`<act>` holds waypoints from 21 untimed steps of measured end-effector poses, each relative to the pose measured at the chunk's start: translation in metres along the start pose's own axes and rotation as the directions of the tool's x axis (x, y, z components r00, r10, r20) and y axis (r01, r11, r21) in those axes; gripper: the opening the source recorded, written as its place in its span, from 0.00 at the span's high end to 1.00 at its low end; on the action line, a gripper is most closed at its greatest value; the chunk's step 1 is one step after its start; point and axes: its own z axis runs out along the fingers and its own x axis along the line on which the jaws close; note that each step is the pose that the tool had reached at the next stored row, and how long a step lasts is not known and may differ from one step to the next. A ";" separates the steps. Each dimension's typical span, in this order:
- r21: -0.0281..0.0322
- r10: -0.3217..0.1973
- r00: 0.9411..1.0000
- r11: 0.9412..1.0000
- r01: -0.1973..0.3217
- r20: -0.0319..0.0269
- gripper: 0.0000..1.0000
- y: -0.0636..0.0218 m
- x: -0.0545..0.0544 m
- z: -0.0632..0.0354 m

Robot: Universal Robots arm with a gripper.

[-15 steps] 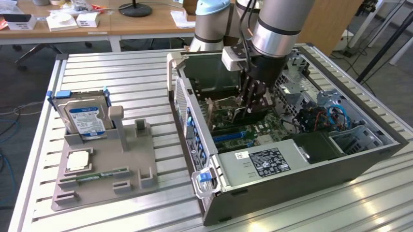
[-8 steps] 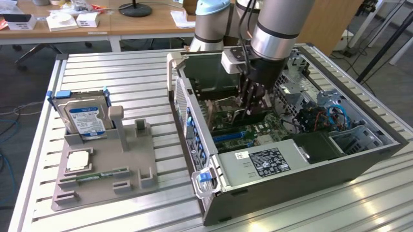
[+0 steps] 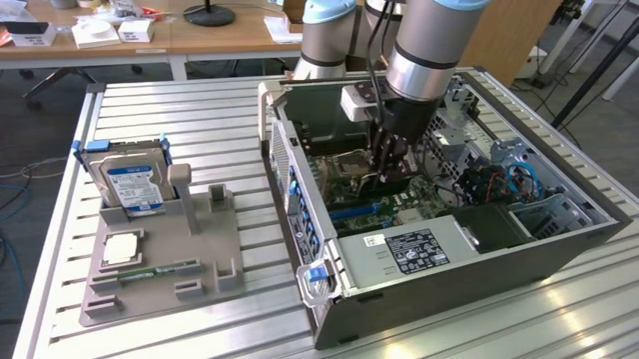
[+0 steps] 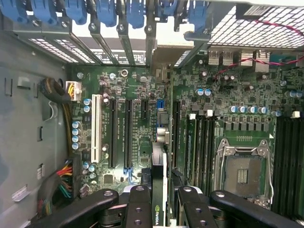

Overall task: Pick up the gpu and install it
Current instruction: 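Insert the gpu into the slot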

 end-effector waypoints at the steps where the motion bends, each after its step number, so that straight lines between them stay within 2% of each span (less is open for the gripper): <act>1: 0.000 0.000 1.000 1.000 0.000 0.000 0.74 0.0000 0.000 0.0011; 21: 0.000 0.000 1.000 1.000 0.000 0.000 0.74 0.0075 0.000 0.0073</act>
